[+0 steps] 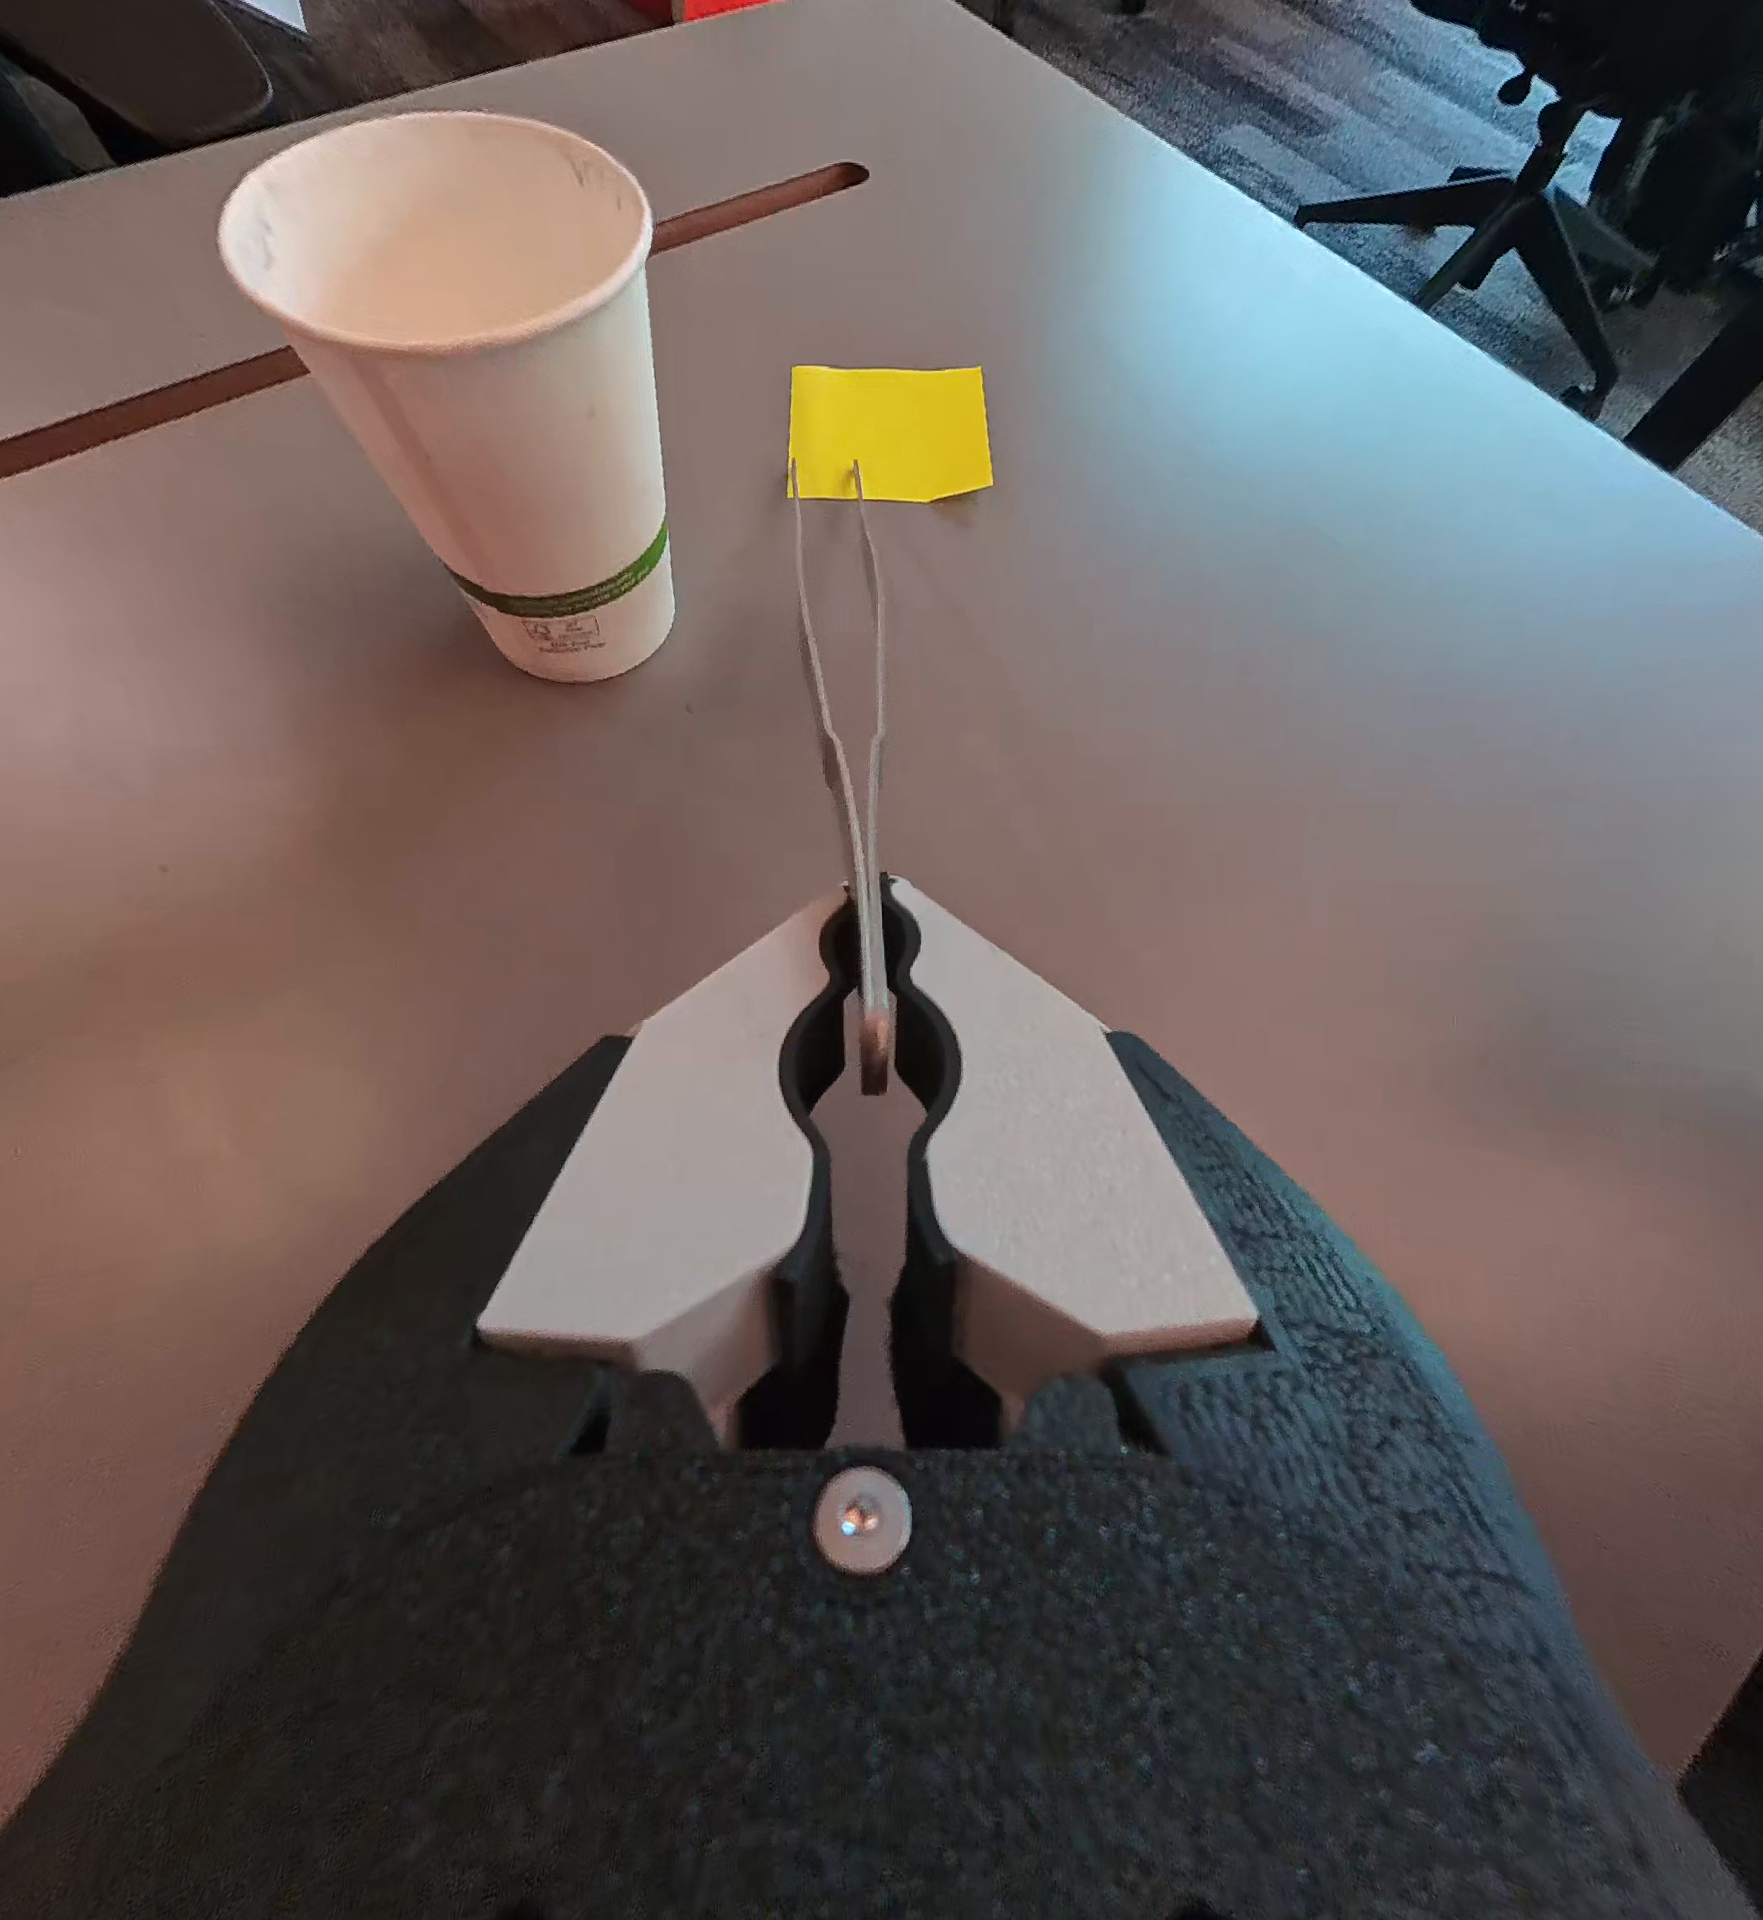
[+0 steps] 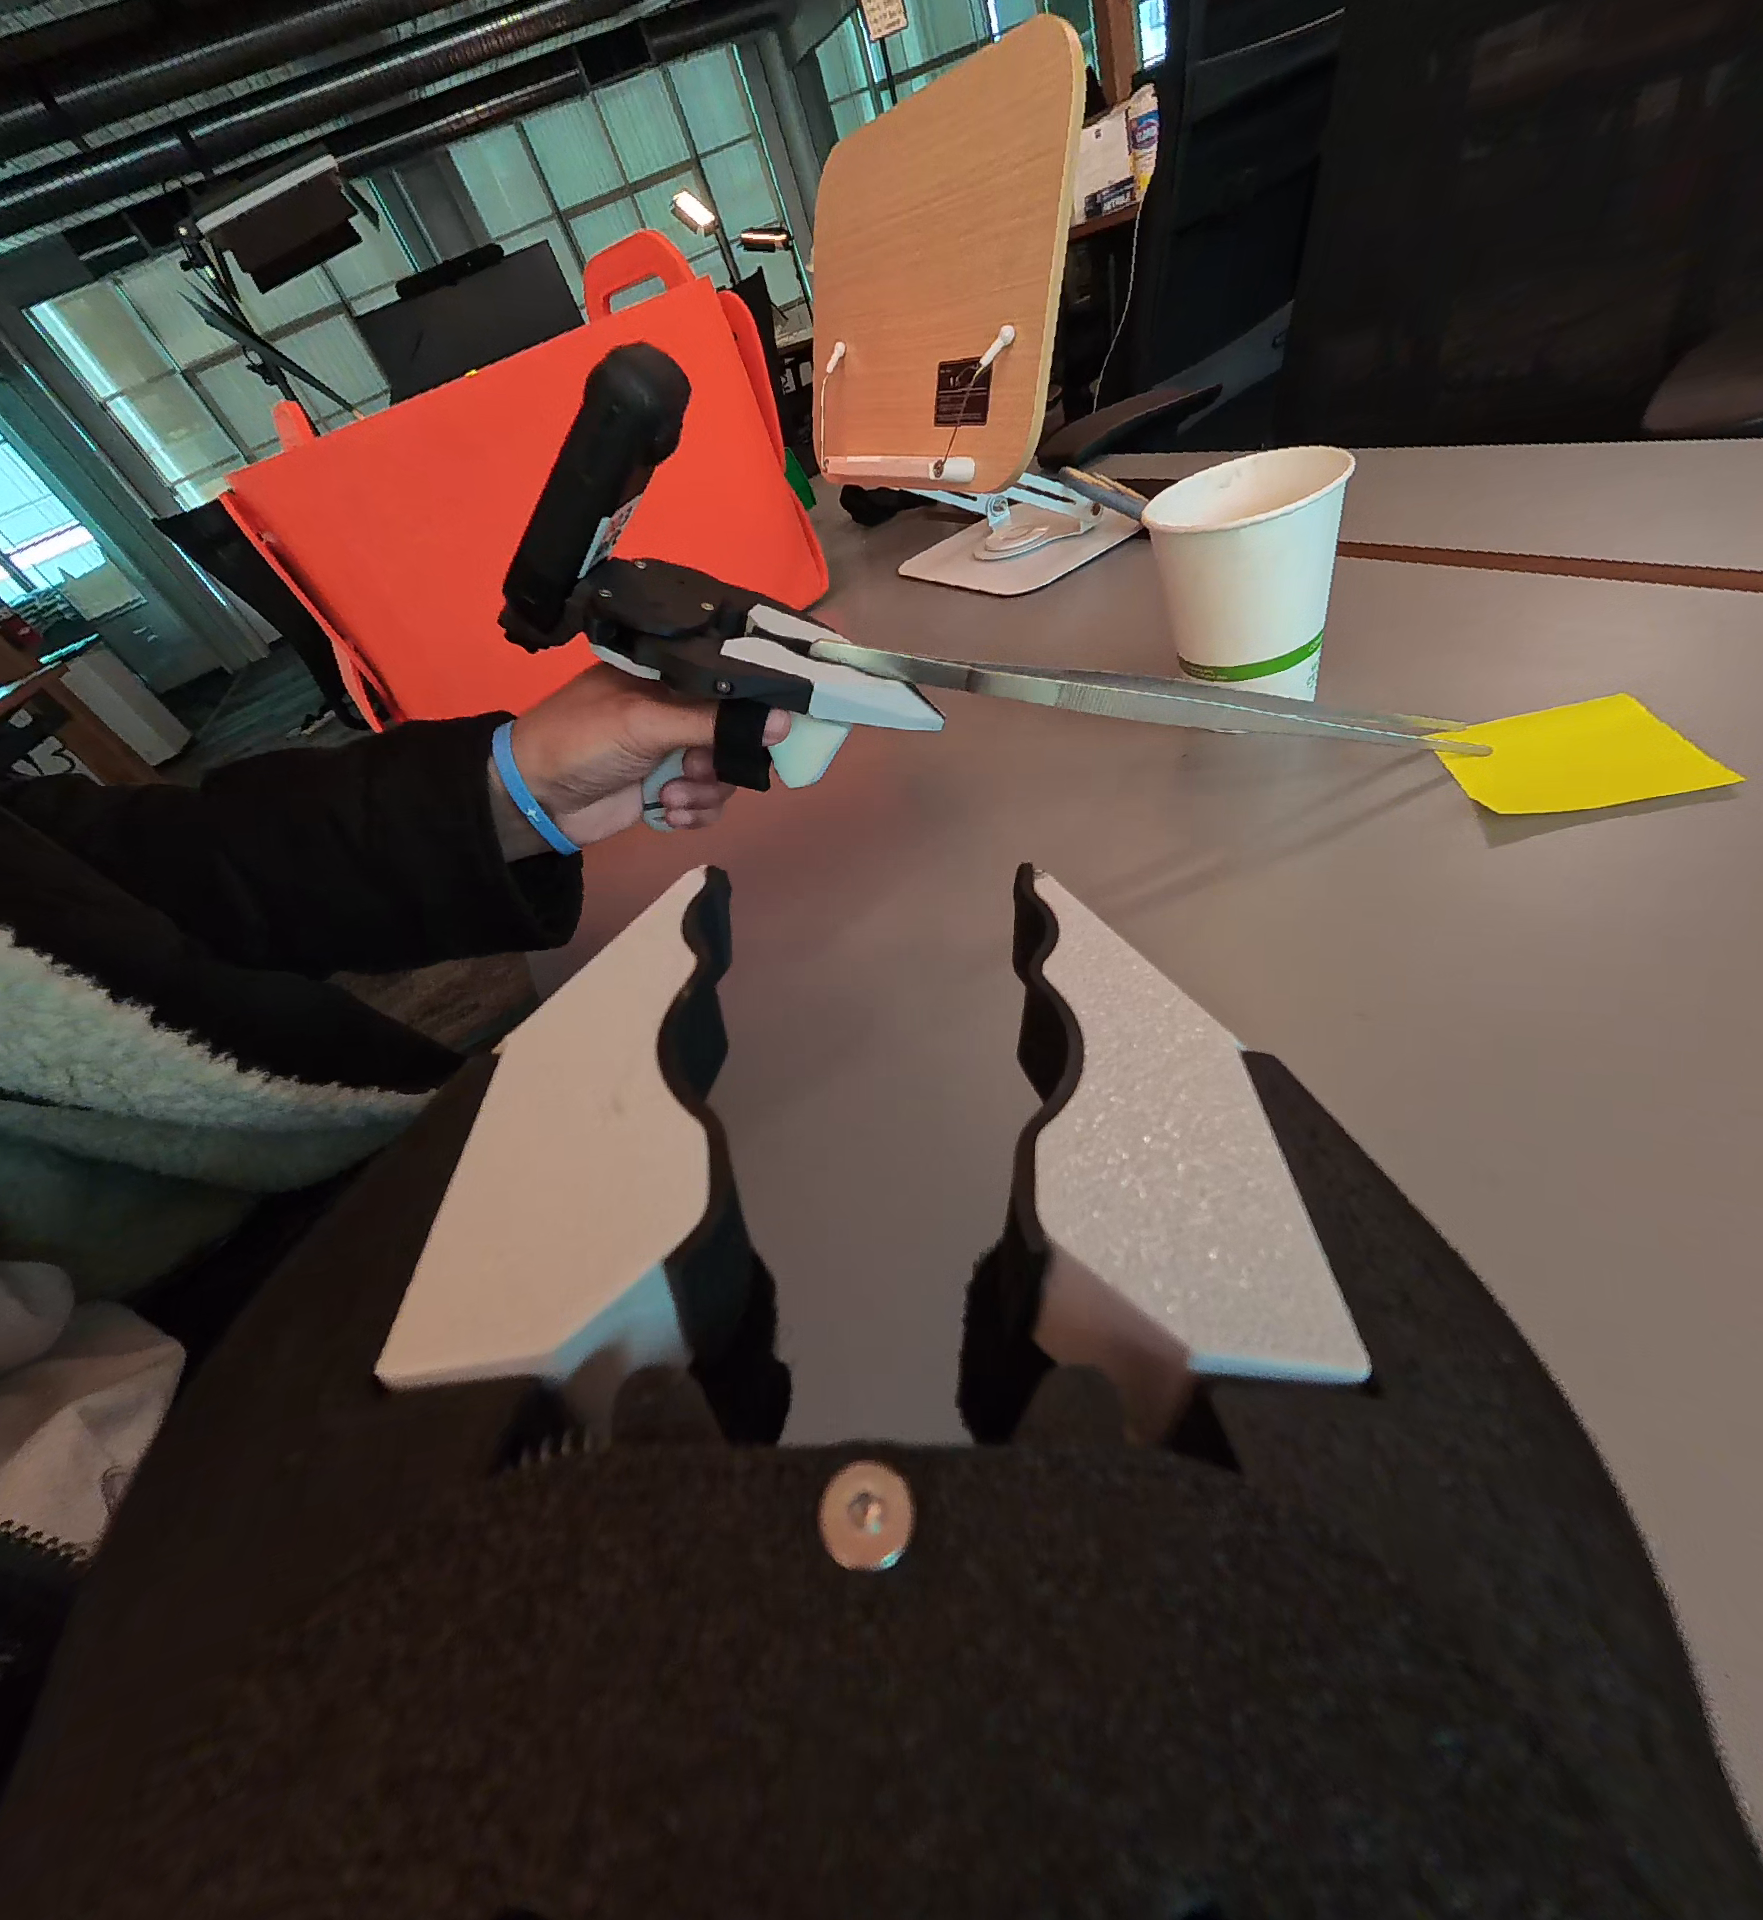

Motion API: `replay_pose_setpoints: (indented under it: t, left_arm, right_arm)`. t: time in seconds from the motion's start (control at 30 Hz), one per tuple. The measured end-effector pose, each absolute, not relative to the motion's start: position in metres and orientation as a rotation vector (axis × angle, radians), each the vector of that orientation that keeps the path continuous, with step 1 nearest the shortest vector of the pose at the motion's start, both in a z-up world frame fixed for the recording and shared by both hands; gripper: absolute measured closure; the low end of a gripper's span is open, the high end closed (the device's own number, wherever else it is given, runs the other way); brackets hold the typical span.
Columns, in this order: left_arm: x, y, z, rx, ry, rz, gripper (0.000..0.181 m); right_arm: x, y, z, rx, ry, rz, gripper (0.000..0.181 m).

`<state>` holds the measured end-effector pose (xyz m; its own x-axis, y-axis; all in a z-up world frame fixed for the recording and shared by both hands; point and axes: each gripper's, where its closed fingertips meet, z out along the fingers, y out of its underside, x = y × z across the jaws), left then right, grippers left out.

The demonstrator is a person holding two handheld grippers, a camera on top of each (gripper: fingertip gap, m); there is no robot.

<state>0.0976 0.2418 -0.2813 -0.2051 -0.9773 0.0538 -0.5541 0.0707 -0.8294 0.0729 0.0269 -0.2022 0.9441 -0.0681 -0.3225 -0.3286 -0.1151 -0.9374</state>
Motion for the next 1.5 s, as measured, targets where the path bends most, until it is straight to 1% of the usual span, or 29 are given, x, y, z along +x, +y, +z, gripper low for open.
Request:
replay_pose_setpoints:
  t: [0.2, 0.3, 0.4, 0.5, 0.6, 0.67, 0.8, 0.83, 0.87, 0.9, 0.97, 1.03, 1.07, 1.17, 1.37, 1.5]
  left_arm:
    - [0.099, 0.239, -0.277, -1.509, 1.804, -1.039, 0.179]
    - [0.099, 0.239, -0.276, -1.508, 1.802, -1.045, 0.179]
    - [0.099, 0.239, -0.278, -1.504, 1.808, -1.032, 0.179]
    - [0.1, 0.238, -0.274, -1.496, 1.802, -1.034, 0.179]
    - [0.1, 0.239, -0.27, -1.488, 1.801, -1.029, 0.179]
    - [0.101, 0.239, -0.267, -1.488, 1.79, -1.042, 0.179]
    - [0.104, 0.237, -0.259, -1.474, 1.787, -1.064, 0.179]
    - [0.103, 0.236, -0.257, -1.466, 1.786, -1.066, 0.179]
    - [0.103, 0.236, -0.256, -1.462, 1.784, -1.063, 0.179]
    - [0.103, 0.236, -0.254, -1.458, 1.778, -1.064, 0.178]
    - [0.103, 0.235, -0.251, -1.454, 1.77, -1.08, 0.167]
    - [0.104, 0.234, -0.25, -1.47, 1.763, -1.11, 0.151]
    - [0.105, 0.236, -0.248, -1.477, 1.738, -1.118, 0.149]
    - [0.106, 0.242, -0.239, -1.463, 1.682, -1.158, 0.147]
    - [0.102, 0.241, -0.241, -1.444, 1.723, -1.167, 0.147]
    - [0.099, 0.246, -0.24, -1.449, 1.718, -1.155, 0.148]
  right_arm:
    - [0.076, 0.034, -0.207, -1.705, 0.287, 0.194, 0.126]
    - [0.082, 0.056, -0.216, -1.807, 0.093, 0.087, 0.121]
    - [0.107, 0.092, -0.227, -1.858, -0.214, -0.089, 0.126]
    - [0.131, 0.141, -0.253, -1.954, -0.397, -0.036, 0.127]
    - [0.156, 0.189, -0.268, -2.011, -0.521, -0.13, 0.127]
    - [0.166, 0.215, -0.267, -1.954, -0.517, -0.248, 0.132]
    - [0.163, 0.236, -0.274, -1.866, -0.542, -0.411, 0.135]
    - [0.164, 0.239, -0.273, -1.832, -0.543, -0.482, 0.14]
    - [0.164, 0.241, -0.273, -1.814, -0.562, -0.539, 0.156]
    - [0.163, 0.242, -0.273, -1.8, -0.582, -0.581, 0.167]
    - [0.164, 0.244, -0.271, -1.772, -0.591, -0.655, 0.168]
    - [0.163, 0.245, -0.27, -1.782, -0.559, -0.654, 0.168]
    - [0.159, 0.245, -0.269, -1.775, -0.549, -0.631, 0.168]
    - [0.14, 0.246, -0.268, -1.771, -0.58, -0.569, 0.168]
    - [0.107, 0.246, -0.258, -1.718, -0.571, -0.398, 0.168]
    - [0.102, 0.246, -0.255, -1.704, -0.53, -0.328, 0.167]
